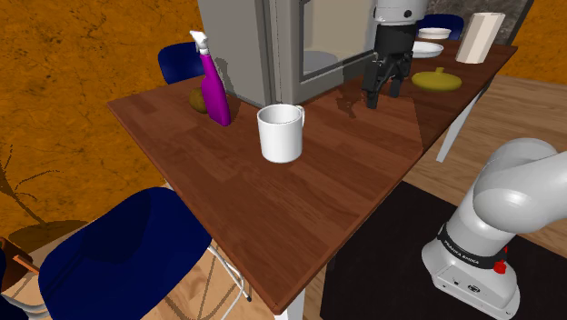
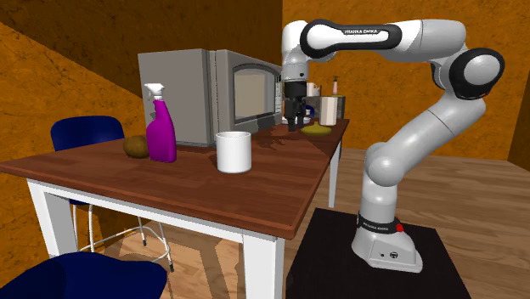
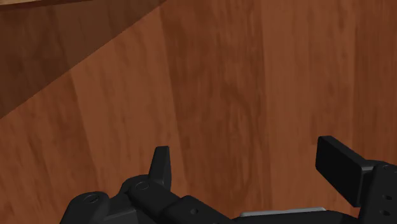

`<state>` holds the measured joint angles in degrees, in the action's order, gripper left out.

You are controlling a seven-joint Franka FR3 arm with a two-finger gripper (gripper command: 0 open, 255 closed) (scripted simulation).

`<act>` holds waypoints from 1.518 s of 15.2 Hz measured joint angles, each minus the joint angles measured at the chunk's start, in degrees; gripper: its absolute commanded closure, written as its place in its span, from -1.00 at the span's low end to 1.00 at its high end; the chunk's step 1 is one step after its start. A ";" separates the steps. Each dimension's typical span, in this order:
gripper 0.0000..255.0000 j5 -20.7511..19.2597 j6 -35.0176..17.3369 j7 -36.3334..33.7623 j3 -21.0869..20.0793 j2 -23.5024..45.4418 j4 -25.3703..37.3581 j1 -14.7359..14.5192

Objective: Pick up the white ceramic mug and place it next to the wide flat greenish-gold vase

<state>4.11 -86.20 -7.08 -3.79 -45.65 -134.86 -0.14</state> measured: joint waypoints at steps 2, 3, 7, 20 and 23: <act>-1.00 0.36 -0.39 -0.56 -0.57 0.58 0.34 -0.17; -1.00 0.90 -0.61 -1.42 -1.42 1.12 0.89 -0.43; -1.00 2.99 -2.82 -5.56 -5.57 6.18 4.97 -1.32; -1.00 3.49 -7.55 -22.35 -20.68 25.99 24.21 -2.91; -1.00 1.19 -7.51 -26.61 -24.05 32.05 30.73 -3.10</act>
<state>5.30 -93.70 -33.69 -27.84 -13.60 -104.13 -3.23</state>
